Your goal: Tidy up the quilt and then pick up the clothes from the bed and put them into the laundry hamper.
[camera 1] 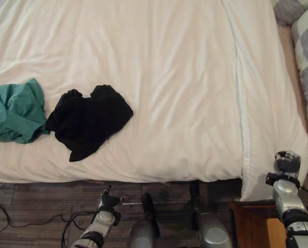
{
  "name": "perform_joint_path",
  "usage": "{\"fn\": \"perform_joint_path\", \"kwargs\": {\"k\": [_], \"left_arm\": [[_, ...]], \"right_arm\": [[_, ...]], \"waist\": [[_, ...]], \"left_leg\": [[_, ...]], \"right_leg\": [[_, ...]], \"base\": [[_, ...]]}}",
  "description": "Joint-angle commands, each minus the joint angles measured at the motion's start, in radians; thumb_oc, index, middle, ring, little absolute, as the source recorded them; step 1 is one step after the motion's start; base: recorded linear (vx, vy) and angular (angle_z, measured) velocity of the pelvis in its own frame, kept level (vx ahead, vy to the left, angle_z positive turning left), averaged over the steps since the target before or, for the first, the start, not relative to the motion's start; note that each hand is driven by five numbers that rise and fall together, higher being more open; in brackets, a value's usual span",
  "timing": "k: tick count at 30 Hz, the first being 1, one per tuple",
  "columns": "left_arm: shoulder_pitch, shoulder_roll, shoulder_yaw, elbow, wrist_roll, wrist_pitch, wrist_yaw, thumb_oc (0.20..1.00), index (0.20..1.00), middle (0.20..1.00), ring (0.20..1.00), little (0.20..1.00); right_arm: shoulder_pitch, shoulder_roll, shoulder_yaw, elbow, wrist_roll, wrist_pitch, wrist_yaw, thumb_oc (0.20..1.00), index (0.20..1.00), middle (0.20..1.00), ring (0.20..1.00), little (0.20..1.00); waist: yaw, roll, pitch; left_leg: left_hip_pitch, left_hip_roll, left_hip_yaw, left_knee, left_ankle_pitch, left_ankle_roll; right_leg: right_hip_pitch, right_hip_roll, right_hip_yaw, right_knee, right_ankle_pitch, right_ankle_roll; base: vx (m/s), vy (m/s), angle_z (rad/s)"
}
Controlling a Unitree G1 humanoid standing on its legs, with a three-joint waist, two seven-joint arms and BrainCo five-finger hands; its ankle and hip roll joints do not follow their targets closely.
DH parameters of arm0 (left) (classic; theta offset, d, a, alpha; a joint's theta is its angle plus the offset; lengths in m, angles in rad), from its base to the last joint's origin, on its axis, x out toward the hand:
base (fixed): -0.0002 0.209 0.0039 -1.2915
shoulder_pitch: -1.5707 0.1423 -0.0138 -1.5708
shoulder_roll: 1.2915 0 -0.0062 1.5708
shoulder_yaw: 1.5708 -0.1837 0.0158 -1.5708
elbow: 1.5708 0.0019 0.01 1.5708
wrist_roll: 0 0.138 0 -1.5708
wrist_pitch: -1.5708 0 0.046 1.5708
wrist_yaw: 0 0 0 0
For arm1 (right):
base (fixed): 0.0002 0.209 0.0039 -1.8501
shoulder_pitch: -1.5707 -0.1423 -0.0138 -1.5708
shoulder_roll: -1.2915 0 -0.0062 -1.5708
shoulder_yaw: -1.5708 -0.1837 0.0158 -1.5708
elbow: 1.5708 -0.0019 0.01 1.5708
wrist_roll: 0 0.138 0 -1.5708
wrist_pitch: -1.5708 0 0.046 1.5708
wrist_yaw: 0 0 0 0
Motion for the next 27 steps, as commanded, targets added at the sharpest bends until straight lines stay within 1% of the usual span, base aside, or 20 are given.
{"fn": "perform_joint_path", "kwargs": {"k": [1, 4, 7, 9, 10, 11, 12, 13, 14, 15, 16, 17, 18, 21, 22, 23, 24, 25, 26, 27], "left_arm": [[-0.001, -0.018, -0.011, 0.052, 0.025, -0.001, 0.009, 1.000, 1.000, 1.000, 1.000, 1.000], [0.003, -0.027, -0.013, 0.046, 0.039, 0.000, -0.005, 1.000, 1.000, 1.000, 1.000, 1.000], [0.015, -0.034, -0.001, 0.042, 0.023, -0.007, -0.007, 1.000, 1.000, 1.000, 1.000, 1.000], [0.008, -0.029, -0.008, 0.024, 0.011, -0.014, -0.014, 1.000, 1.000, 1.000, 1.000, 1.000], [-0.002, -0.029, -0.016, 0.009, 0.007, -0.013, -0.018, 1.000, 1.000, 1.000, 1.000, 1.000], [0.010, -0.027, -0.010, -0.003, 0.007, -0.017, -0.022, 1.000, 1.000, 1.000, 1.000, 1.000], [0.031, -0.020, 0.003, 0.002, 0.006, -0.020, -0.023, 1.000, 1.000, 1.000, 1.000, 1.000], [0.032, -0.020, 0.003, 0.002, 0.006, -0.020, -0.023, 1.000, 1.000, 1.000, 1.000, 1.000], [0.032, -0.020, 0.003, 0.002, 0.006, -0.020, -0.023, 1.000, 1.000, 1.000, 1.000, 1.000], [0.055, -0.014, 0.020, 0.017, 0.004, -0.023, -0.024, 1.000, 1.000, 1.000, 1.000, 1.000], [0.068, -0.024, 0.030, 0.055, 0.004, -0.023, -0.027, 1.000, 1.000, 1.000, 1.000, 1.000], [0.060, -0.040, 0.024, 0.069, 0.006, -0.019, -0.030, 1.000, 1.000, 1.000, 1.000, 1.000], [0.049, -0.051, 0.010, 0.074, 0.016, -0.014, -0.030, 1.000, 1.000, 1.000, 1.000, 1.000], [0.034, -0.057, -0.008, 0.091, 0.056, -0.005, -0.028, 1.000, 1.000, 1.000, 1.000, 1.000], [0.030, -0.055, -0.013, 0.091, 0.065, 0.001, -0.033, 1.000, 1.000, 1.000, 1.000, 1.000], [0.029, -0.051, -0.015, 0.088, 0.065, 0.006, -0.034, 1.000, 1.000, 1.000, 1.000, 1.000], [0.025, -0.045, -0.010, 0.086, 0.065, 0.005, -0.040, 1.000, 1.000, 1.000, 1.000, 1.000], [0.031, -0.043, -0.010, 0.084, 0.063, 0.007, -0.042, 1.000, 1.000, 1.000, 1.000, 1.000], [0.034, -0.039, -0.011, 0.083, 0.060, 0.013, -0.040, 1.000, 1.000, 1.000, 1.000, 1.000], [0.036, -0.039, -0.008, 0.085, 0.054, 0.018, -0.039, 1.000, 1.000, 1.000, 1.000, 1.000]], "right_arm": [[0.306, 0.180, 0.229, 0.382, -0.133, 0.269, 0.201, 1.000, 1.000, 1.000, 1.000, 1.000], [0.351, 0.200, 0.253, 0.408, -0.183, 0.285, 0.250, 1.000, 1.000, 1.000, 1.000, 1.000], [0.324, 0.198, 0.259, 0.408, -0.206, 0.290, 0.243, 1.000, 1.000, 1.000, 1.000, 1.000], [0.302, 0.180, 0.259, 0.396, -0.227, 0.290, 0.241, 1.000, 1.000, 1.000, 1.000, 1.000], [0.289, 0.164, 0.252, 0.388, -0.230, 0.292, 0.236, 1.000, 1.000, 1.000, 1.000, 1.000], [0.271, 0.141, 0.225, 0.371, -0.201, 0.287, 0.230, 1.000, 1.000, 1.000, 1.000, 1.000], [0.268, 0.138, 0.207, 0.355, -0.175, 0.278, 0.230, 1.000, 1.000, 1.000, 1.000, 1.000], [0.269, 0.138, 0.208, 0.355, -0.175, 0.278, 0.230, 1.000, 1.000, 1.000, 1.000, 1.000], [0.269, 0.138, 0.208, 0.355, -0.175, 0.278, 0.230, 1.000, 1.000, 1.000, 1.000, 1.000], [0.271, 0.143, 0.192, 0.334, -0.140, 0.267, 0.235, 1.000, 1.000, 1.000, 1.000, 1.000], [0.288, 0.163, 0.171, 0.307, -0.082, 0.249, 0.243, 1.000, 1.000, 1.000, 1.000, 1.000], [0.307, 0.178, 0.154, 0.310, -0.075, 0.252, 0.245, 1.000, 1.000, 1.000, 1.000, 1.000], [0.315, 0.185, 0.150, 0.315, -0.077, 0.261, 0.249, 1.000, 1.000, 1.000, 1.000, 1.000], [0.334, 0.225, 0.165, 0.318, -0.097, 0.271, 0.248, 1.000, 1.000, 1.000, 1.000, 1.000], [0.331, 0.235, 0.172, 0.312, -0.096, 0.274, 0.248, 1.000, 1.000, 1.000, 1.000, 1.000], [0.321, 0.241, 0.183, 0.300, -0.095, 0.275, 0.249, 1.000, 1.000, 1.000, 1.000, 1.000], [0.314, 0.239, 0.199, 0.286, -0.101, 0.269, 0.247, 1.000, 1.000, 1.000, 1.000, 1.000], [0.312, 0.242, 0.216, 0.278, -0.109, 0.264, 0.247, 1.000, 1.000, 1.000, 1.000, 1.000], [0.306, 0.243, 0.226, 0.275, -0.113, 0.263, 0.248, 1.000, 1.000, 1.000, 1.000, 1.000], [0.304, 0.247, 0.237, 0.277, -0.112, 0.259, 0.250, 1.000, 1.000, 1.000, 1.000, 1.000]], "waist": [[-0.019, 0.055, -0.073], [-0.014, 0.054, -0.102], [-0.007, 0.070, -0.122], [0.001, 0.084, -0.116], [-0.003, 0.086, -0.107], [-0.011, 0.087, -0.101], [-0.014, 0.083, -0.100], [-0.014, 0.083, -0.098], [-0.014, 0.083, -0.098], [-0.015, 0.077, -0.100], [-0.015, 0.068, -0.130], [-0.024, 0.065, -0.148], [-0.033, 0.062, -0.156], [-0.041, 0.030, -0.177], [-0.039, 0.023, -0.173], [-0.033, 0.020, -0.165], [-0.026, 0.025, -0.156], [-0.024, 0.027, -0.152], [-0.027, 0.029, -0.142], [-0.029, 0.032, -0.136]], "left_leg": [[-0.032, 0.034, -0.006, 0.091, -0.090, -0.012], [0.036, 0.028, -0.005, -0.013, -0.053, -0.012], [0.037, 0.014, -0.001, -0.020, -0.058, -0.011], [0.023, 0.004, 0.014, -0.009, -0.044, -0.017], [-0.021, 0.009, 0.038, 0.061, -0.044, -0.026], [-0.032, 0.050, 0.105, 0.103, -0.037, -0.043], [-0.024, 0.074, 0.109, 0.112, -0.035, -0.051], [-0.022, 0.075, 0.110, 0.113, -0.036, -0.052], [-0.022, 0.075, 0.110, 0.113, -0.036, -0.052], [-0.005, 0.106, 0.088, 0.107, -0.029, -0.067], [0.006, 0.110, -0.005, 0.095, -0.046, -0.084], [0.016, 0.100, -0.034, 0.080, -0.063, -0.079], [0.027, 0.087, -0.030, 0.063, -0.072, -0.070], [0.087, 0.031, 0.019, -0.020, -0.094, -0.040], [0.091, 0.027, 0.037, -0.020, -0.101, -0.031], [0.091, 0.025, 0.060, -0.020, -0.103, -0.021], [0.089, 0.025, 0.082, -0.020, -0.103, -0.013], [0.089, 0.019, 0.089, -0.020, -0.100, -0.002], [0.094, 0.015, 0.091, -0.020, -0.095, 0.008], [0.090, 0.011, 0.084, -0.020, -0.086, 0.019]], "right_leg": [[-0.038, -0.093, 0.042, 0.162, -0.188, 0.102], [0.022, -0.090, 0.024, 0.100, -0.172, 0.107], [0.051, -0.100, 0.018, 0.011, -0.131, 0.120], [0.063, -0.126, 0.000, -0.001, -0.138, 0.122], [0.070, -0.149, -0.028, -0.001, -0.146, 0.119], [0.084, -0.182, -0.038, -0.001, -0.143, 0.124], [0.087, -0.195, -0.031, -0.001, -0.132, 0.128], [0.089, -0.194, -0.031, -0.001, -0.132, 0.128], [0.089, -0.194, -0.031, -0.001, -0.132, 0.128], [0.090, -0.207, -0.022, -0.001, -0.120, 0.134], [0.076, -0.220, -0.009, -0.001, -0.107, 0.149], [0.080, -0.234, -0.018, -0.001, -0.098, 0.156], [0.087, -0.250, -0.026, -0.001, -0.082, 0.166], [0.063, -0.305, -0.028, 0.021, 0.005, 0.194], [0.040, -0.315, -0.050, 0.042, 0.047, 0.192], [0.013, -0.319, -0.097, 0.070, 0.062, 0.184], [0.005, -0.302, -0.162, 0.095, 0.020, 0.173], [0.003, -0.266, -0.184, 0.143, -0.026, 0.160], [0.001, -0.211, -0.159, 0.195, -0.073, 0.148], [-0.012, -0.130, -0.119, 0.264, -0.132, 0.142]], "base": [[0.13, 0.013, 0.03], [0.13, -0.018, 0.15], [0.04, -0.013, 0.08], [-0.10, 0.046, -0.05], [-0.15, 0.217, 0.18], [-0.11, 0.284, 0.59], [-0.03, 0.243, 0.66], [0.00, 0.086, 0.45], [0.01, 0.122, 0.02], [0.03, 0.318, -0.12], [0.05, 0.457, -0.12], [0.07, 0.472, -0.21], [0.05, 0.456, -0.14], [-0.01, 0.429, 0.02], [-0.13, 0.335, 0.09], [-0.19, 0.350, 0.04], [-0.20, 0.347, -0.20], [-0.18, 0.369, -0.42], [-0.14, 0.354, -0.51], [-0.09, 0.244, -0.37]]}}
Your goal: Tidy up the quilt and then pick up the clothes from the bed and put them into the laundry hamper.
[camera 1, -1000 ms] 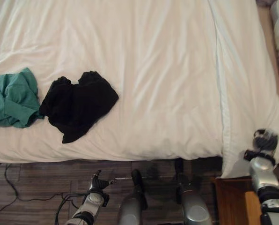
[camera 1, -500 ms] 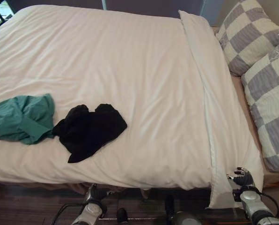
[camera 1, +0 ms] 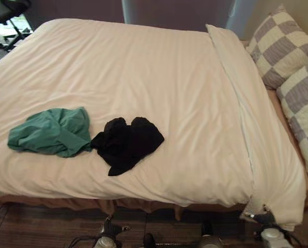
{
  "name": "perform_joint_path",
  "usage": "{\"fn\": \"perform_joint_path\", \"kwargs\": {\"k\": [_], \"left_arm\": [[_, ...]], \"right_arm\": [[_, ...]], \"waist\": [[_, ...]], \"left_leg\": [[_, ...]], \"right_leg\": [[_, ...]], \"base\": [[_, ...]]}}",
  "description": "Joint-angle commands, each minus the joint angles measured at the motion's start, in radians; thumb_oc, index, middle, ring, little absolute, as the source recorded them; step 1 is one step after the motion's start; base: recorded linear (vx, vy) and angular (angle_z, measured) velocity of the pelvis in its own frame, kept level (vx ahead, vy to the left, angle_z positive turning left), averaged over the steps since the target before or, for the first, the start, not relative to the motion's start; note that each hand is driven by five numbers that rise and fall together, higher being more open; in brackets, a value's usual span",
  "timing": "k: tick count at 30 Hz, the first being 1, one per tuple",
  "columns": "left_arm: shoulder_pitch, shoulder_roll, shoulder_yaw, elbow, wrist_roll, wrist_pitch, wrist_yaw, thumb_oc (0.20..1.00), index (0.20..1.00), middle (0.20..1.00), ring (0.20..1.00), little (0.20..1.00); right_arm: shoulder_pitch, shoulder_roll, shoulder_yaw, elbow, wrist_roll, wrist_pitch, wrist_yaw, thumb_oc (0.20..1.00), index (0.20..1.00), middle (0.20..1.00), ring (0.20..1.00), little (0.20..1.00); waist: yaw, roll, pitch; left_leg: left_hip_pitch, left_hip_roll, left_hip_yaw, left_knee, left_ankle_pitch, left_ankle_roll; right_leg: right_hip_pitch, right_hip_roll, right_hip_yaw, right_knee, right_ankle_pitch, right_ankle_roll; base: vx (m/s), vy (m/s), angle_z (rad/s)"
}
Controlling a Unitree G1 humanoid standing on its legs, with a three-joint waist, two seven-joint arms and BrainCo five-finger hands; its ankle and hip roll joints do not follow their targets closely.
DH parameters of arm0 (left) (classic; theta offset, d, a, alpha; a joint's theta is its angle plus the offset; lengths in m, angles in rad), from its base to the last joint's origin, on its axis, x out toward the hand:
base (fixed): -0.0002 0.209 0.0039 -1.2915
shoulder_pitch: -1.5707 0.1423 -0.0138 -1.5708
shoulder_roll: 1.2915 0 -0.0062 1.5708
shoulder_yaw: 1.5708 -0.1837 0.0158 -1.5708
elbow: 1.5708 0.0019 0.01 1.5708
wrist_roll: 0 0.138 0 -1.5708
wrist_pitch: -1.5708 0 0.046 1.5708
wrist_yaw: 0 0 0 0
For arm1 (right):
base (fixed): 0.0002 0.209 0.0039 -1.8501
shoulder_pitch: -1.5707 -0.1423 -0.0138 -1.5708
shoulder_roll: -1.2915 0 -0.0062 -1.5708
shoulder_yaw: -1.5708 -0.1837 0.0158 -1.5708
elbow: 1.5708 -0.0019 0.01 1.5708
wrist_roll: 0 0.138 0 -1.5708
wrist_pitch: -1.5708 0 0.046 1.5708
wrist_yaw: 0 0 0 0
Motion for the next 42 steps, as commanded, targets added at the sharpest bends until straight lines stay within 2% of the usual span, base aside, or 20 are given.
{"fn": "perform_joint_path", "kwargs": {"k": [1, 2, 5, 7, 9, 12, 13, 14, 17, 19, 22, 24, 27, 29, 30, 31, 35, 36, 39, 42], "left_arm": [[-0.068, 0.014, 0.032, 0.005, 0.032, 0.003, 0.004, 1.000, 1.000, 1.000, 1.000, 1.000], [-0.052, 0.007, 0.034, 0.021, 0.023, 0.010, 0.004, 1.000, 1.000, 1.000, 1.000, 1.000], [-0.047, 0.000, 0.032, 0.032, 0.025, 0.008, -0.006, 1.000, 1.000, 1.000, 1.000, 1.000], [-0.049, -0.021, 0.029, 0.026, 0.023, -0.002, 0.006, 1.000, 1.000, 1.000, 1.000, 1.000], [-0.060, -0.037, 0.021, 0.010, 0.000, -0.008, 0.011, 1.000, 1.000, 1.000, 1.000, 1.000], [-0.081, -0.040, 0.004, -0.031, -0.007, -0.016, 0.013, 1.000, 1.000, 1.000, 1.000, 1.000], [-0.060, -0.041, 0.002, -0.031, 0.010, -0.020, 0.010, 1.000, 1.000, 1.000, 1.000, 1.000], [-0.059, -0.041, 0.002, -0.032, 0.010, -0.020, 0.010, 1.000, 1.000, 1.000, 1.000, 1.000], [-0.039, -0.055, 0.020, -0.022, 0.018, -0.016, 0.020, 1.000, 1.000, 1.000, 1.000, 1.000], [-0.029, -0.051, 0.022, -0.016, 0.021, -0.020, 0.021, 1.000, 1.000, 1.000, 1.000, 1.000], [-0.024, -0.044, 0.018, -0.017, 0.021, -0.027, 0.011, 1.000, 1.000, 1.000, 1.000, 1.000], [-0.054, -0.051, 0.005, -0.003, 0.022, -0.021, 0.000, 1.000, 1.000, 1.000, 1.000, 1.000], [-0.087, -0.036, -0.012, -0.004, 0.030, -0.017, 0.005, 1.000, 1.000, 1.000, 1.000, 1.000], [-0.096, -0.017, -0.015, -0.011, 0.038, -0.015, -0.002, 1.000, 1.000, 1.000, 1.000, 1.000], [-0.096, -0.017, -0.015, -0.011, 0.038, -0.015, -0.002, 1.000, 1.000, 1.000, 1.000, 1.000], [-0.100, -0.004, -0.006, -0.015, 0.028, -0.003, -0.009, 1.000, 1.000, 1.000, 1.000, 1.000], [-0.078, 0.003, -0.010, 0.002, 0.049, 0.012, -0.015, 1.000, 1.000, 1.000, 1.000, 1.000], [-0.070, -0.002, -0.007, 0.016, 0.064, 0.008, -0.017, 1.000, 1.000, 1.000, 1.000, 1.000], [-0.066, -0.035, -0.006, 0.026, 0.064, -0.001, -0.010, 1.000, 1.000, 1.000, 1.000, 1.000], [-0.066, -0.044, 0.000, 0.026, 0.054, -0.001, -0.011, 1.000, 1.000, 1.000, 1.000, 1.000]], "right_arm": [[0.080, 0.102, 0.084, 0.133, -0.002, 0.088, 0.090, 1.000, 1.000, 1.000, 1.000, 1.000], [0.066, 0.105, 0.102, 0.140, 0.015, 0.074, 0.080, 1.000, 1.000, 1.000, 1.000, 1.000], [0.057, 0.113, 0.127, 0.144, 0.005, 0.077, 0.085, 1.000, 1.000, 1.000, 1.000, 1.000], [0.053, 0.115, 0.140, 0.137, 0.001, 0.071, 0.080, 1.000, 1.000, 1.000, 1.000, 1.000], [0.042, 0.102, 0.148, 0.142, -0.013, 0.080, 0.069, 1.000, 1.000, 1.000, 1.000, 1.000], [0.001, 0.056, 0.140, 0.151, -0.033, 0.089, 0.044, 1.000, 1.000, 1.000, 1.000, 1.000], [0.002, 0.052, 0.134, 0.149, -0.030, 0.086, 0.044, 1.000, 1.000, 1.000, 1.000, 1.000], [0.003, 0.052, 0.134, 0.149, -0.030, 0.086, 0.044, 1.000, 1.000, 1.000, 1.000, 1.000], [0.014, 0.055, 0.136, 0.133, -0.042, 0.095, 0.059, 1.000, 1.000, 1.000, 1.000, 1.000], [0.036, 0.038, 0.128, 0.121, -0.056, 0.100, 0.068, 1.000, 1.000, 1.000, 1.000, 1.000], [0.051, 0.026, 0.104, 0.113, -0.040, 0.093, 0.078, 1.000, 1.000, 1.000, 1.000, 1.000], [0.066, 0.033, 0.079, 0.127, -0.027, 0.099, 0.088, 1.000, 1.000, 1.000, 1.000, 1.000], [0.058, 0.057, 0.072, 0.139, -0.034, 0.116, 0.084, 1.000, 1.000, 1.000, 1.000, 1.000], [0.041, 0.077, 0.094, 0.121, -0.029, 0.112, 0.084, 1.000, 1.000, 1.000, 1.000, 1.000], [0.041, 0.077, 0.094, 0.121, -0.029, 0.112, 0.084, 1.000, 1.000, 1.000, 1.000, 1.000], [0.015, 0.084, 0.136, 0.111, -0.064, 0.109, 0.082, 1.000, 1.000, 1.000, 1.000, 1.000], [-0.003, 0.099, 0.173, 0.094, -0.065, 0.090, 0.080, 1.000, 1.000, 1.000, 1.000, 1.000], [-0.020, 0.097, 0.187, 0.077, -0.047, 0.080, 0.076, 1.000, 1.000, 1.000, 1.000, 1.000], [-0.037, 0.092, 0.186, 0.084, -0.037, 0.078, 0.068, 1.000, 1.000, 1.000, 1.000, 1.000], [-0.035, 0.089, 0.187, 0.095, -0.047, 0.084, 0.063, 1.000, 1.000, 1.000, 1.000, 1.000]], "waist": [[-0.010, 0.053, 0.098], [0.000, 0.056, 0.090], [0.019, 0.043, 0.072], [0.024, 0.034, 0.072], [0.031, 0.038, 0.100], [0.039, 0.062, 0.148], [0.028, 0.070, 0.134], [0.030, 0.070, 0.137], [0.018, 0.073, 0.096], [0.019, 0.086, 0.069], [0.013, 0.095, 0.050], [0.004, 0.093, 0.038], [0.008, 0.047, 0.041], [0.027, 0.047, 0.050], [0.027, 0.047, 0.050], [0.036, 0.057, 0.051], [0.009, 0.063, 0.080], [0.006, 0.060, 0.084], [0.006, 0.066, 0.086], [0.014, 0.073, 0.093]], "left_leg": [[0.076, 0.145, 0.008, -0.050, -0.015, -0.113], [0.068, 0.118, -0.007, -0.050, -0.004, -0.094], [0.067, 0.088, -0.009, -0.050, -0.010, -0.089], [0.034, 0.069, 0.000, 0.026, -0.025, -0.097], [-0.097, 0.081, 0.023, 0.273, -0.017, -0.132], [-0.237, 0.128, 0.010, 0.505, 0.095, -0.255], [-0.206, 0.188, 0.037, 0.448, 0.074, -0.224], [-0.200, 0.187, 0.040, 0.448, 0.072, -0.224], [-0.095, 0.285, 0.060, 0.225, 0.054, -0.194], [-0.035, 0.387, 0.008, 0.027, 0.146, -0.222], [-0.017, 0.425, -0.026, -0.010, 0.175, -0.252], [-0.014, 0.397, -0.048, -0.020, 0.131, -0.257], [-0.001, 0.310, -0.009, -0.010, 0.066, -0.226], [0.019, 0.287, 0.057, -0.028, 0.057, -0.199], [0.020, 0.286, 0.058, -0.029, 0.058, -0.199], [0.040, 0.263, 0.086, -0.048, 0.033, -0.181], [0.033, 0.192, 0.074, -0.050, 0.042, -0.140], [0.042, 0.142, 0.077, -0.050, 0.024, -0.130], [0.005, 0.088, 0.066, 0.026, -0.003, -0.124], [-0.034, 0.082, 0.069, 0.114, -0.001, -0.138]], "right_leg": [[0.022, 0.094, 0.101, 0.107, -0.167, 0.070], [0.050, 0.245, 0.122, 0.190, -0.276, 0.040], [0.129, 0.262, 0.099, 0.099, -0.305, -0.016], [0.179, 0.259, 0.147, -0.022, -0.297, -0.026], [0.203, 0.234, 0.151, -0.085, -0.298, -0.054], [0.223, 0.203, 0.143, -0.129, -0.306, -0.066], [0.227, 0.171, 0.137, -0.148, -0.292, -0.046], [0.231, 0.171, 0.139, -0.150, -0.292, -0.045], [0.228, 0.101, 0.128, -0.150, -0.272, 0.001], [0.233, 0.042, 0.123, -0.154, -0.264, 0.048], [0.246, 0.005, 0.119, -0.156, -0.253, 0.072], [0.265, -0.031, 0.106, -0.151, -0.221, 0.097], [0.201, -0.131, 0.113, -0.106, -0.019, 0.113], [0.153, -0.151, 0.005, -0.056, -0.018, 0.087], [0.153, -0.152, 0.006, -0.055, -0.019, 0.087], [0.127, -0.079, -0.045, 0.045, -0.127, 0.066], [0.050, 0.195, 0.058, 0.133, -0.281, 0.030], [0.087, 0.255, 0.080, 0.068, -0.307, -0.017], [0.172, 0.248, 0.146, -0.095, -0.290, -0.048], [0.182, 0.234, 0.134, -0.120, -0.282, -0.054]], "base": [[-0.15, 0.297, -0.35], [-0.09, 0.171, -0.22], [-0.01, 0.061, -0.11], [0.01, -0.042, 0.00], [-0.09, -0.015, -0.01], [-0.11, 0.166, 0.20], [0.02, 0.256, 0.18], [0.10, 0.336, 0.14], [0.16, 0.391, -0.07], [0.18, 0.667, -0.03], [0.12, 0.561, 0.08], [0.17, 0.637, 0.16], [0.08, 0.587, 0.14], [-0.06, 0.410, -0.28], [-0.02, 0.506, -0.54], [-0.01, 0.504, -0.62], [-0.09, 0.424, -0.31], [-0.01, 0.203, 0.23], [0.00, 0.136, 0.44], [-0.06, 0.077, 0.35]]}}
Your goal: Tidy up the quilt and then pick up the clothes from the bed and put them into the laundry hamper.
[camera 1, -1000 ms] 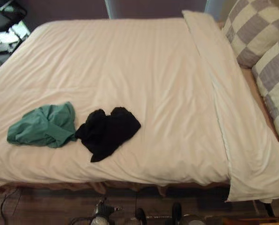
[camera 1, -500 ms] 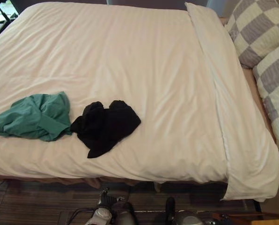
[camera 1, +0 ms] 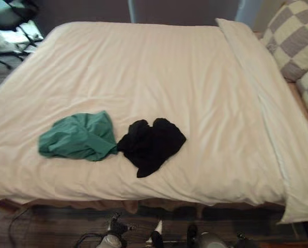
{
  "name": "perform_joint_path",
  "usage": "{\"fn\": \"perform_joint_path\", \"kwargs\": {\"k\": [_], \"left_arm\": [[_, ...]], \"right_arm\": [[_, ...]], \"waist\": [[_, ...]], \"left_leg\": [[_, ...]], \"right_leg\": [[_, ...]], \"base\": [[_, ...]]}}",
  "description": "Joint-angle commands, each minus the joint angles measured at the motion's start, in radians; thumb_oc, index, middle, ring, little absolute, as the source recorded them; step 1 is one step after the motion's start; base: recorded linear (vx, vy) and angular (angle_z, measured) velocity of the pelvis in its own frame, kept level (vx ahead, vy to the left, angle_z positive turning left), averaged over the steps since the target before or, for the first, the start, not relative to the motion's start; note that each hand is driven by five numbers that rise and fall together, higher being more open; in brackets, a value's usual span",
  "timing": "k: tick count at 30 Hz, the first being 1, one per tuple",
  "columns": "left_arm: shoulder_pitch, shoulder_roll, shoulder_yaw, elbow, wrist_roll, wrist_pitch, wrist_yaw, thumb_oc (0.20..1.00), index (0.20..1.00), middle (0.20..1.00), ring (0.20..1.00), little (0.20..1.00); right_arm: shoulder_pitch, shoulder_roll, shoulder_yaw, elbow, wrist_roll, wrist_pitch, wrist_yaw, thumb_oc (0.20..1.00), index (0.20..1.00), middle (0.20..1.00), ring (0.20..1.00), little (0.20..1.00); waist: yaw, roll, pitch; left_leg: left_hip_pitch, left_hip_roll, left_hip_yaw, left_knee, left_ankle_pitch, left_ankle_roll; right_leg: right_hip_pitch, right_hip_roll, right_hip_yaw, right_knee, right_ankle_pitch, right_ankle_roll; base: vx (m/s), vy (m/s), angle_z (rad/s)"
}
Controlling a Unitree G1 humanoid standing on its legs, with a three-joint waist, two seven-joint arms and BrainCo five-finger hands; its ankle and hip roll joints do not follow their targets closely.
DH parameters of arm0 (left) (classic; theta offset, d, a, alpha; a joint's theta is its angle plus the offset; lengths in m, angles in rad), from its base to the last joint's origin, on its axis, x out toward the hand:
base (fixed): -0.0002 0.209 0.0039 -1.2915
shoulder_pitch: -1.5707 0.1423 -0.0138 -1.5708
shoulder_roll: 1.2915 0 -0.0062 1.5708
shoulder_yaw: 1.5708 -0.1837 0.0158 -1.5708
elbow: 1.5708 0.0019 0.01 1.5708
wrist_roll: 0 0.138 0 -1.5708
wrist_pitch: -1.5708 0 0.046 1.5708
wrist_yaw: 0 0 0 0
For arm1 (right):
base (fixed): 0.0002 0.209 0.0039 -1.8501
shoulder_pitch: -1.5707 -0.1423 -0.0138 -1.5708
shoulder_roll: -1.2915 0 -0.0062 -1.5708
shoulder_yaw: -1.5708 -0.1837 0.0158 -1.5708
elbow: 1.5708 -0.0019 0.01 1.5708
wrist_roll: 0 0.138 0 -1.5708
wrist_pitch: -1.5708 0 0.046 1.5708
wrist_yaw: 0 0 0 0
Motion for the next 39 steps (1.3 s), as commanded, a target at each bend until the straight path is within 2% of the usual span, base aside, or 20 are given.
{"fn": "perform_joint_path", "kwargs": {"k": [1, 3, 6, 8, 10, 13, 14, 15, 16, 18, 19, 20, 23, 24, 25, 27, 30, 35, 38, 39], "left_arm": [[-0.083, 0.006, -0.019, -0.013, -0.010, -0.027, 0.014, 1.000, 1.000, 1.000, 1.000, 1.000], [-0.086, -0.005, -0.031, -0.031, -0.009, -0.031, 0.013, 1.000, 1.000, 1.000, 1.000, 1.000], [-0.069, -0.019, -0.025, -0.037, 0.001, -0.028, 0.015, 1.000, 1.000, 1.000, 1.000, 1.000], [-0.060, -0.028, -0.018, -0.030, 0.001, -0.029, 0.017, 1.000, 1.000, 1.000, 1.000, 1.000], [-0.056, -0.020, -0.032, -0.035, 0.007, -0.043, 0.012, 1.000, 1.000, 1.000, 1.000, 1.000], [-0.060, -0.011, -0.041, -0.039, 0.007, -0.048, 0.005, 1.000, 1.000, 1.000, 1.000, 1.000], [-0.082, -0.002, -0.048, -0.043, -0.003, -0.053, 0.000, 1.000, 1.000, 1.000, 1.000, 1.000], [-0.083, -0.002, -0.049, -0.043, -0.003, -0.053, 0.000, 1.000, 1.000, 1.000, 1.000, 1.000], [-0.109, -0.008, -0.056, -0.038, -0.006, -0.046, -0.004, 1.000, 1.000, 1.000, 1.000, 1.000], [-0.136, 0.013, -0.048, -0.040, -0.024, -0.046, 0.008, 1.000, 1.000, 1.000, 1.000, 1.000], [-0.136, 0.014, -0.048, -0.040, -0.025, -0.046, 0.008, 1.000, 1.000, 1.000, 1.000, 1.000], [-0.123, 0.041, -0.035, -0.054, -0.030, -0.044, 0.002, 1.000, 1.000, 1.000, 1.000, 1.000], [-0.107, 0.059, -0.019, -0.039, -0.032, -0.033, -0.013, 1.000, 1.000, 1.000, 1.000, 1.000], [-0.107, 0.059, -0.019, -0.039, -0.032, -0.033, -0.013, 1.000, 1.000, 1.000, 1.000, 1.000], [-0.092, 0.055, -0.025, -0.018, -0.018, -0.022, -0.019, 1.000, 1.000, 1.000, 1.000, 1.000], [-0.089, 0.049, -0.029, 0.003, 0.003, -0.014, -0.025, 1.000, 1.000, 1.000, 1.000, 1.000], [-0.097, 0.037, -0.035, 0.012, 0.018, -0.012, -0.035, 1.000, 1.000, 1.000, 1.000, 1.000], [-0.104, 0.024, -0.033, 0.016, 0.026, -0.006, -0.029, 1.000, 1.000, 1.000, 1.000, 1.000], [-0.092, 0.021, -0.025, 0.029, 0.028, -0.009, -0.032, 1.000, 1.000, 1.000, 1.000, 1.000], [-0.084, 0.016, -0.019, 0.028, 0.021, -0.011, -0.028, 1.000, 1.000, 1.000, 1.000, 1.000]], "right_arm": [[-0.079, 0.008, 0.029, 0.020, -0.014, -0.012, -0.003, 1.000, 1.000, 1.000, 1.000, 1.000], [-0.087, -0.009, 0.015, 0.031, -0.018, -0.007, -0.010, 1.000, 1.000, 1.000, 1.000, 1.000], [-0.078, -0.007, 0.008, 0.033, -0.021, -0.001, -0.002, 1.000, 1.000, 1.000, 1.000, 1.000], [-0.055, -0.014, 0.010, 0.041, -0.049, 0.009, 0.013, 1.000, 1.000, 1.000, 1.000, 1.000], [-0.023, -0.033, -0.008, 0.038, -0.057, 0.007, 0.025, 1.000, 1.000, 1.000, 1.000, 1.000], [-0.005, -0.040, -0.022, 0.036, -0.056, 0.004, 0.031, 1.000, 1.000, 1.000, 1.000, 1.000], [0.000, -0.039, -0.045, 0.043, -0.040, 0.002, 0.041, 1.000, 1.000, 1.000, 1.000, 1.000], [0.000, -0.039, -0.045, 0.043, -0.040, 0.003, 0.041, 1.000, 1.000, 1.000, 1.000, 1.000], [-0.002, -0.032, -0.062, 0.048, -0.030, 0.005, 0.051, 1.000, 1.000, 1.000, 1.000, 1.000], [-0.032, -0.015, -0.075, 0.046, -0.013, 0.018, 0.039, 1.000, 1.000, 1.000, 1.000, 1.000], [-0.033, -0.015, -0.075, 0.046, -0.013, 0.018, 0.039, 1.000, 1.000, 1.000, 1.000, 1.000], [-0.046, 0.018, -0.056, 0.020, 0.009, 0.013, 0.035, 1.000, 1.000, 1.000, 1.000, 1.000], [-0.055, 0.026, -0.016, -0.001, -0.008, -0.002, 0.035, 1.000, 1.000, 1.000, 1.000, 1.000], [-0.056, 0.026, -0.015, -0.001, -0.008, -0.002, 0.035, 1.000, 1.000, 1.000, 1.000, 1.000], [-0.052, 0.030, -0.005, -0.003, 0.000, -0.012, 0.031, 1.000, 1.000, 1.000, 1.000, 1.000], [-0.053, 0.030, 0.008, 0.002, -0.002, -0.013, 0.030, 1.000, 1.000, 1.000, 1.000, 1.000], [-0.058, 0.025, 0.022, 0.005, -0.008, -0.017, 0.025, 1.000, 1.000, 1.000, 1.000, 1.000], [-0.056, 0.022, 0.019, 0.031, -0.018, -0.007, 0.020, 1.000, 1.000, 1.000, 1.000, 1.000], [-0.048, 0.018, 0.004, 0.046, 0.000, -0.014, 0.020, 1.000, 1.000, 1.000, 1.000, 1.000], [-0.057, 0.007, -0.002, 0.048, 0.008, -0.012, 0.013, 1.000, 1.000, 1.000, 1.000, 1.000]], "waist": [[-0.007, -0.038, 0.087], [-0.009, -0.029, 0.097], [-0.030, -0.020, 0.069], [-0.034, -0.014, 0.031], [-0.028, -0.004, 0.008], [-0.031, -0.005, -0.001], [-0.039, -0.018, -0.013], [-0.039, -0.020, -0.012], [-0.043, -0.029, -0.016], [-0.030, -0.058, -0.004], [-0.029, -0.060, -0.007], [-0.002, -0.070, 0.007], [-0.014, -0.061, 0.019], [-0.013, -0.061, 0.020], [-0.037, -0.049, 0.034], [-0.044, -0.044, 0.046], [-0.051, -0.061, 0.031], [-0.057, -0.062, 0.029], [-0.066, -0.061, 0.028], [-0.062, -0.071, 0.045]], "left_leg": [[-0.200, 0.089, 0.028, 0.366, 0.025, -0.168], [-0.256, 0.134, 0.025, 0.452, 0.081, -0.220], [-0.142, 0.227, 0.101, 0.280, 0.041, -0.170], [-0.055, 0.305, 0.062, 0.061, 0.070, -0.162], [-0.043, 0.413, -0.045, 0.016, 0.170, -0.216], [-0.049, 0.445, -0.125, 0.043, 0.194, -0.238], [-0.036, 0.444, -0.148, 0.052, 0.114, -0.246], [-0.036, 0.441, -0.148, 0.055, 0.111, -0.245], [-0.035, 0.427, -0.125, 0.050, 0.059, -0.252], [-0.023, 0.378, -0.075, 0.065, -0.015, -0.233], [-0.027, 0.375, -0.074, 0.065, -0.014, -0.232], [-0.021, 0.331, -0.013, 0.076, -0.039, -0.189], [0.011, 0.259, 0.026, 0.014, -0.025, -0.143], [0.013, 0.259, 0.028, 0.012, -0.025, -0.143], [0.028, 0.201, 0.015, -0.041, -0.013, -0.118], [0.037, 0.156, 0.004, -0.049, -0.024, -0.104], [0.045, 0.091, 0.019, -0.049, -0.049, -0.090], [0.071, 0.051, 0.028, -0.049, -0.073, -0.071], [0.070, 0.043, 0.056, 0.089, -0.123, -0.083], [0.000, 0.080, 0.066, 0.307, -0.099, -0.125]], "right_leg": [[0.117, -0.071, 0.015, -0.145, -0.024, 0.039], [0.115, -0.094, 0.005, -0.147, -0.038, 0.046], [0.110, -0.154, -0.001, -0.147, -0.015, 0.090], [0.096, -0.223, -0.012, -0.147, 0.016, 0.140], [0.098, -0.297, -0.009, -0.147, 0.040, 0.183], [0.121, -0.335, -0.009, -0.147, 0.058, 0.205], [0.131, -0.389, -0.008, -0.147, 0.090, 0.235], [0.133, -0.392, -0.009, -0.147, 0.089, 0.236], [0.129, -0.417, -0.017, -0.147, 0.135, 0.250], [0.057, -0.489, -0.029, -0.147, 0.336, 0.250], [0.051, -0.492, -0.026, -0.147, 0.338, 0.250], [0.022, -0.496, -0.183, -0.122, 0.316, 0.228], [-0.012, -0.339, -0.131, 0.001, 0.146, 0.183], [-0.015, -0.339, -0.128, 0.005, 0.144, 0.182], [-0.051, -0.182, -0.039, 0.095, 0.044, 0.158], [-0.057, -0.091, -0.037, 0.106, -0.007, 0.125], [-0.025, -0.029, -0.125, -0.021, 0.006, 0.083], [0.004, -0.033, -0.111, -0.065, 0.022, 0.084], [0.063, -0.034, -0.074, -0.115, 0.015, 0.068], [0.100, -0.040, -0.065, -0.147, 0.009, 0.053]], "base": [[-0.16, 0.118, 0.01], [-0.13, 0.212, 0.24], [0.10, 0.398, 0.16], [0.17, 0.685, -0.07], [0.09, 0.768, 0.04], [0.13, 0.693, 0.08], [0.16, 0.739, 0.03], [0.16, 0.663, 0.00], [0.05, 0.403, 0.30], [0.03, 0.540, 0.18], [-0.08, 0.640, -0.56], [-0.05, 0.647, -0.76], [-0.04, 0.634, -0.59], [-0.03, 0.589, -0.37], [0.04, 0.535, 0.08], [0.06, 0.477, 0.16], [0.10, 0.197, 1.02], [0.14, 0.078, -0.01], [0.14, 0.002, -0.08], [0.12, -0.039, -0.26]]}}
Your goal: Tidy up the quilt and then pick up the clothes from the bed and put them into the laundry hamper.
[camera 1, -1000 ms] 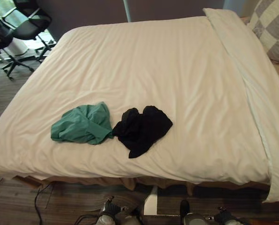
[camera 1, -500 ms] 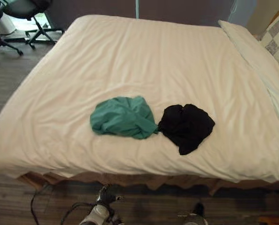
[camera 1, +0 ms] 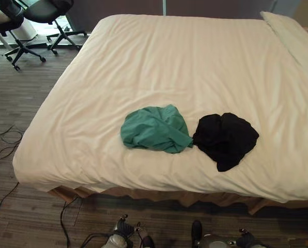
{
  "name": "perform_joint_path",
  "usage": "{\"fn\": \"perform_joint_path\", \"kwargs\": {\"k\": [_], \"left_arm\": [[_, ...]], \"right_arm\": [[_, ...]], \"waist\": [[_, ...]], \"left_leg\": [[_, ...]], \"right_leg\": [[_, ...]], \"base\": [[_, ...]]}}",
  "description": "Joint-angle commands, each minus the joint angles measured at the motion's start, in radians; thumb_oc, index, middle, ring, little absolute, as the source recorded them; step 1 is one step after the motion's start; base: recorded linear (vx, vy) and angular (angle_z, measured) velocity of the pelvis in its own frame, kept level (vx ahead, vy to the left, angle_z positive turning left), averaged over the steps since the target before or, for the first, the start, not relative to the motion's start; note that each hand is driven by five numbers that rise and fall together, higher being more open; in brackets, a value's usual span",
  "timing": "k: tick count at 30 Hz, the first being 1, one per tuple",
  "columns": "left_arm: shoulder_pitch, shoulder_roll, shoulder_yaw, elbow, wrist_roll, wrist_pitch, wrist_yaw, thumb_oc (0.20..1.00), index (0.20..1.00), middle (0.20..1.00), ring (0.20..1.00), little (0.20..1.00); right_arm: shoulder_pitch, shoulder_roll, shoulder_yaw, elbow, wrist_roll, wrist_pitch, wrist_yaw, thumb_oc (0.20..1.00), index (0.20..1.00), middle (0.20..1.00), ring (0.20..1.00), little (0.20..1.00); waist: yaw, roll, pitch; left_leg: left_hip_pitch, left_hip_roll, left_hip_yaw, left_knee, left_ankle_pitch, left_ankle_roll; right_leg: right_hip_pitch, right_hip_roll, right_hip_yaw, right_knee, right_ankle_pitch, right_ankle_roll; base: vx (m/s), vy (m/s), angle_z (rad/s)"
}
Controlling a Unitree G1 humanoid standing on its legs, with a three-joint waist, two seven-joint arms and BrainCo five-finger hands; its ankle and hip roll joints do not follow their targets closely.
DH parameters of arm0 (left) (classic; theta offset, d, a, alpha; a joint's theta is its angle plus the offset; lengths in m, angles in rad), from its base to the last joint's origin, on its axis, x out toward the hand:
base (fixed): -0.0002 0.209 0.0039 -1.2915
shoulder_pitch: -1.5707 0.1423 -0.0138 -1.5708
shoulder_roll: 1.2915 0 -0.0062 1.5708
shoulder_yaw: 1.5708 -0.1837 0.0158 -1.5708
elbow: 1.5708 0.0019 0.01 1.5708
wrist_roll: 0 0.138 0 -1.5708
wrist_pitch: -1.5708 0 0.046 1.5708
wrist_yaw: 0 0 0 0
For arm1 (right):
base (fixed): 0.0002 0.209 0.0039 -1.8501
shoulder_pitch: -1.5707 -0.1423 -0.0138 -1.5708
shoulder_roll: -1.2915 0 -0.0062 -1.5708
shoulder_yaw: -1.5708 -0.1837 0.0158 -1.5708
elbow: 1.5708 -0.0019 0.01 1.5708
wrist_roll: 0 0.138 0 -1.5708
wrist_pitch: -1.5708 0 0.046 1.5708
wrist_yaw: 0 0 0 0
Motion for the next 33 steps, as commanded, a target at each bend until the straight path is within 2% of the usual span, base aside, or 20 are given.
{"fn": "perform_joint_path", "kwargs": {"k": [1, 2, 3, 4, 6, 7, 8, 9, 10, 11, 12, 22, 25, 29, 33], "left_arm": [[-0.057, 0.014, -0.002, 0.023, 0.021, -0.013, 0.014, 1.000, 1.000, 1.000, 1.000, 1.000], [-0.063, 0.013, -0.001, 0.016, 0.018, -0.011, 0.022, 1.000, 1.000, 1.000, 1.000, 1.000], [-0.066, 0.018, -0.006, 0.010, 0.015, -0.011, 0.039, 1.000, 1.000, 1.000, 1.000, 1.000], [-0.066, 0.019, -0.006, 0.010, 0.015, -0.011, 0.039, 1.000, 1.000, 1.000, 1.000, 1.000], [-0.057, 0.020, 0.010, 0.017, 0.007, -0.008, 0.054, 1.000, 1.000, 1.000, 1.000, 1.000], [-0.051, 0.019, 0.013, 0.023, 0.010, -0.006, 0.059, 1.000, 1.000, 1.000, 1.000, 1.000], [-0.041, 0.022, 0.009, 0.021, 0.022, -0.003, 0.065, 1.000, 1.000, 1.000, 1.000, 1.000], [-0.043, 0.027, 0.008, 0.043, 0.027, 0.003, 0.062, 1.000, 1.000, 1.000, 1.000, 1.000], [-0.048, 0.026, 0.013, 0.048, 0.025, 0.009, 0.064, 1.000, 1.000, 1.000, 1.000, 1.000], [-0.048, 0.026, 0.012, 0.048, 0.025, 0.009, 0.064, 1.000, 1.000, 1.000, 1.000, 1.000], [-0.035, 0.023, 0.014, 0.053, 0.034, 0.015, 0.068, 1.000, 1.000, 1.000, 1.000, 1.000], [0.005, 0.038, 0.087, 0.098, 0.008, 0.030, 0.080, 1.000, 1.000, 1.000, 1.000, 1.000], [0.035, 0.066, 0.177, 0.109, -0.048, 0.030, 0.110, 1.000, 1.000, 1.000, 1.000, 1.000], [0.091, 0.137, 0.296, 0.082, -0.093, 0.017, 0.140, 1.000, 1.000, 1.000, 1.000, 1.000], [0.132, 0.269, 0.426, -0.090, -0.124, -0.025, 0.194, 1.000, 1.000, 1.000, 1.000, 1.000]], "right_arm": [[-0.057, 0.004, 0.011, 0.062, 0.037, -0.002, -0.012, 1.000, 1.000, 1.000, 1.000, 1.000], [-0.066, -0.001, 0.018, 0.061, 0.032, 0.002, -0.015, 1.000, 1.000, 1.000, 1.000, 1.000], [-0.072, -0.020, 0.016, 0.059, 0.038, 0.001, -0.019, 1.000, 1.000, 1.000, 1.000, 1.000], [-0.072, -0.019, 0.016, 0.059, 0.038, 0.001, -0.019, 1.000, 1.000, 1.000, 1.000, 1.000], [-0.073, -0.023, 0.015, 0.059, 0.042, 0.002, -0.027, 1.000, 1.000, 1.000, 1.000, 1.000], [-0.073, -0.026, 0.014, 0.057, 0.046, 0.002, -0.026, 1.000, 1.000, 1.000, 1.000, 1.000], [-0.082, -0.037, 0.016, 0.049, 0.041, 0.000, -0.023, 1.000, 1.000, 1.000, 1.000, 1.000], [-0.064, -0.042, 0.001, 0.054, 0.061, -0.003, -0.021, 1.000, 1.000, 1.000, 1.000, 1.000], [-0.058, -0.033, -0.007, 0.061, 0.057, 0.003, -0.028, 1.000, 1.000, 1.000, 1.000, 1.000], [-0.057, -0.033, -0.007, 0.061, 0.057, 0.003, -0.028, 1.000, 1.000, 1.000, 1.000, 1.000], [-0.050, -0.019, -0.020, 0.061, 0.073, 0.004, -0.032, 1.000, 1.000, 1.000, 1.000, 1.000], [-0.017, -0.021, -0.060, 0.102, 0.109, 0.007, -0.044, 1.000, 1.000, 1.000, 1.000, 1.000], [-0.005, -0.061, -0.110, 0.073, 0.140, -0.009, -0.062, 1.000, 1.000, 1.000, 1.000, 1.000], [0.044, -0.161, -0.214, -0.129, 0.167, -0.042, -0.091, 1.000, 1.000, 1.000, 1.000, 1.000], [0.111, -0.278, -0.323, -0.379, 0.105, -0.073, -0.138, 1.000, 1.000, 1.000, 1.000, 1.000]], "waist": [[-0.024, -0.054, 0.034], [-0.008, -0.063, 0.051], [0.015, -0.082, 0.073], [0.014, -0.084, 0.070], [0.021, -0.084, 0.061], [0.023, -0.078, 0.053], [0.028, -0.068, 0.047], [0.020, -0.058, 0.037], [0.010, -0.044, 0.029], [0.013, -0.044, 0.031], [0.004, -0.038, 0.004], [0.010, -0.060, -0.024], [0.018, -0.075, -0.026], [0.019, -0.081, -0.023], [0.019, -0.074, -0.017]], "left_leg": [[-0.086, -0.062, 0.056, 0.335, -0.087, 0.002], [-0.153, -0.038, 0.027, 0.464, -0.039, -0.023], [-0.257, -0.031, -0.031, 0.582, -0.016, -0.039], [-0.260, -0.034, -0.031, 0.578, -0.013, -0.037], [-0.226, -0.020, -0.035, 0.422, -0.062, 0.001], [-0.196, -0.023, -0.040, 0.325, -0.062, 0.013], [-0.177, -0.018, -0.061, 0.200, -0.048, 0.022], [-0.161, -0.004, -0.082, 0.115, -0.018, 0.021], [-0.106, -0.006, -0.062, 0.040, -0.005, 0.025], [-0.098, -0.006, -0.060, 0.032, -0.002, 0.025], [-0.052, -0.025, -0.056, -0.026, 0.000, 0.030], [-0.009, -0.036, -0.031, -0.026, -0.026, 0.034], [-0.011, -0.037, -0.026, -0.026, -0.030, 0.035], [-0.017, -0.035, -0.016, -0.026, -0.032, 0.033], [-0.009, -0.034, -0.010, -0.026, -0.036, 0.030]], "right_leg": [[0.029, -0.057, -0.011, 0.000, -0.058, 0.032], [0.037, -0.059, 0.003, -0.001, -0.070, 0.018], [0.049, -0.070, 0.015, -0.001, -0.079, 0.011], [0.045, -0.073, 0.014, -0.001, -0.078, 0.011], [0.042, -0.093, 0.038, -0.001, -0.071, 0.035], [0.042, -0.094, 0.051, -0.001, -0.068, 0.047], [0.051, -0.093, 0.062, -0.001, -0.076, 0.058], [0.062, -0.084, 0.068, -0.001, -0.077, 0.055], [0.061, -0.076, 0.062, 0.008, -0.076, 0.059], [0.064, -0.076, 0.064, 0.008, -0.076, 0.059], [0.054, -0.077, 0.069, 0.010, -0.057, 0.066], [0.075, -0.105, 0.072, -0.001, -0.045, 0.091], [0.070, -0.114, 0.072, -0.001, -0.041, 0.102], [0.054, -0.119, 0.080, -0.001, -0.036, 0.113], [0.058, -0.124, 0.077, -0.001, -0.036, 0.125]], "base": [[0.07, -0.067, -0.38], [0.01, -0.040, -0.43], [0.01, -0.038, -0.53], [0.06, 0.051, -0.44], [0.11, 0.194, -0.46], [0.17, 0.268, -0.64], [0.24, 0.263, -0.58], [0.24, 0.240, -0.65], [0.16, 0.149, -0.44], [0.14, 0.180, -0.37], [0.08, 0.107, -0.18], [0.08, 0.030, -0.07], [0.04, -0.019, 0.00], [0.01, -0.008, -0.10], [0.00, 0.000, -0.01]]}}
